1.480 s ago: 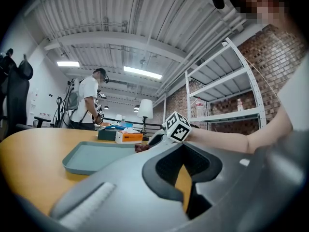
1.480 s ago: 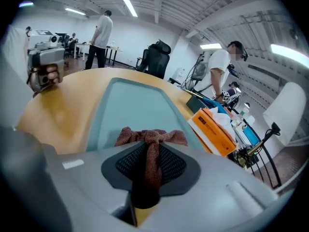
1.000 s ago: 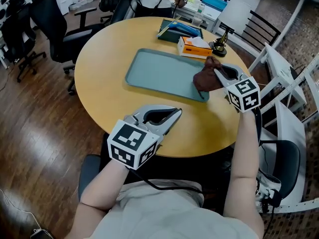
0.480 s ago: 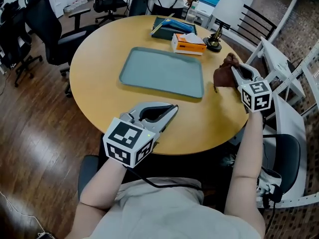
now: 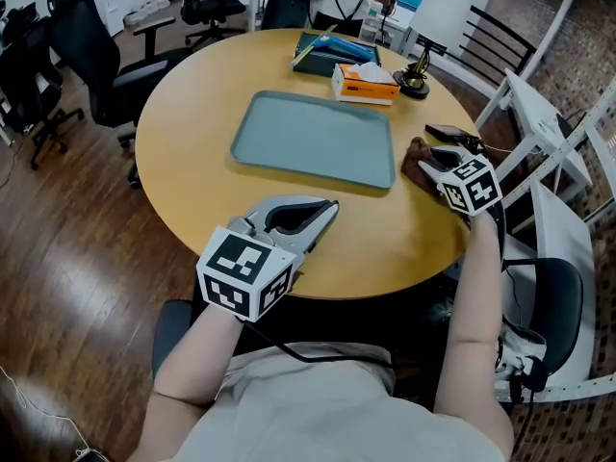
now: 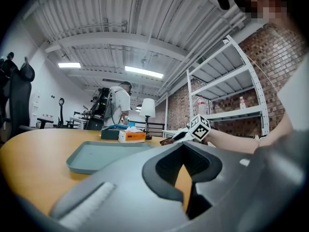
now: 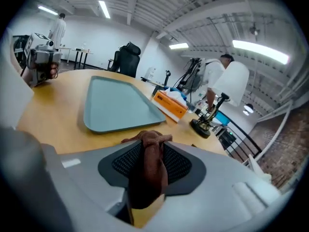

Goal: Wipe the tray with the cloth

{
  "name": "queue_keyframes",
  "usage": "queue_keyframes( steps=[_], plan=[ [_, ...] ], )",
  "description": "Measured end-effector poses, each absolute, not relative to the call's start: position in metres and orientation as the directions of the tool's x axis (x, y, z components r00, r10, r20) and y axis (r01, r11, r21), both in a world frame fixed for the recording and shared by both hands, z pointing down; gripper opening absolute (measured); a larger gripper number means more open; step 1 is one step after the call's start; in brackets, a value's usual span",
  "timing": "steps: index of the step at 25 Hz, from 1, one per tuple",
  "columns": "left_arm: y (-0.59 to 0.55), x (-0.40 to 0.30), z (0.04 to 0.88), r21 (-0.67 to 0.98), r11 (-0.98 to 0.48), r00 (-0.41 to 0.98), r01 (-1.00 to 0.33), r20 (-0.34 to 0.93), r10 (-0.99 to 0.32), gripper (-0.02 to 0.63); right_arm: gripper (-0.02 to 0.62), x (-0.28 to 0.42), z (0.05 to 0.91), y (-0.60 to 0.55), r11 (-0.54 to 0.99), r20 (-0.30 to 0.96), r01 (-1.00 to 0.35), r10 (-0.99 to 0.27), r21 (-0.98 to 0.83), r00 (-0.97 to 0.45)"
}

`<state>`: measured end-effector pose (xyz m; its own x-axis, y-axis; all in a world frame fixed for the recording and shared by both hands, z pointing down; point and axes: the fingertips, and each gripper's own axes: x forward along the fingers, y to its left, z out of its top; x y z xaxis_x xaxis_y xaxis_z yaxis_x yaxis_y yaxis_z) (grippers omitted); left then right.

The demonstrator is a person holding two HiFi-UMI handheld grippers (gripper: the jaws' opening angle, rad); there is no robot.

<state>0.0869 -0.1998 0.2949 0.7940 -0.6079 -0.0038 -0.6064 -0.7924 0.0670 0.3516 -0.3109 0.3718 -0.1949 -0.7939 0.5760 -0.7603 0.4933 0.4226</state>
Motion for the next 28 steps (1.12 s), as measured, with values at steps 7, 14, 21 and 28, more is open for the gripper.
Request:
queue_keyframes(
  steps=[7,14,21,28],
  plan=[
    [-0.217,0.085,0.294,0.064,-0.769,0.77,-0.636,-0.01,-0.638,0.0,0.118,0.255,0.261,-0.251,0.595,0.126,-0.769,-0.802,0.233,-0.583],
    [-0.224,0.087,0.295,0.072,-0.768,0.771,-0.636,0.005,-0.637,0.0,0.002,0.149,0.303,-0.205,0.833,0.094,-0.551,-0.554,0.05,-0.827],
    [-0.232,0.088,0.301,0.084,-0.761,0.765,-0.644,0.029,-0.644,0.0,0.0,0.147,0.308,-0.211,0.828,0.099,-0.559,-0.56,0.037,-0.823],
    [-0.232,0.09,0.303,0.09,-0.764,0.768,-0.639,0.038,-0.639,0.0,0.0,0.146,0.312,-0.212,0.821,0.109,-0.569,-0.57,0.046,-0.814]
  ],
)
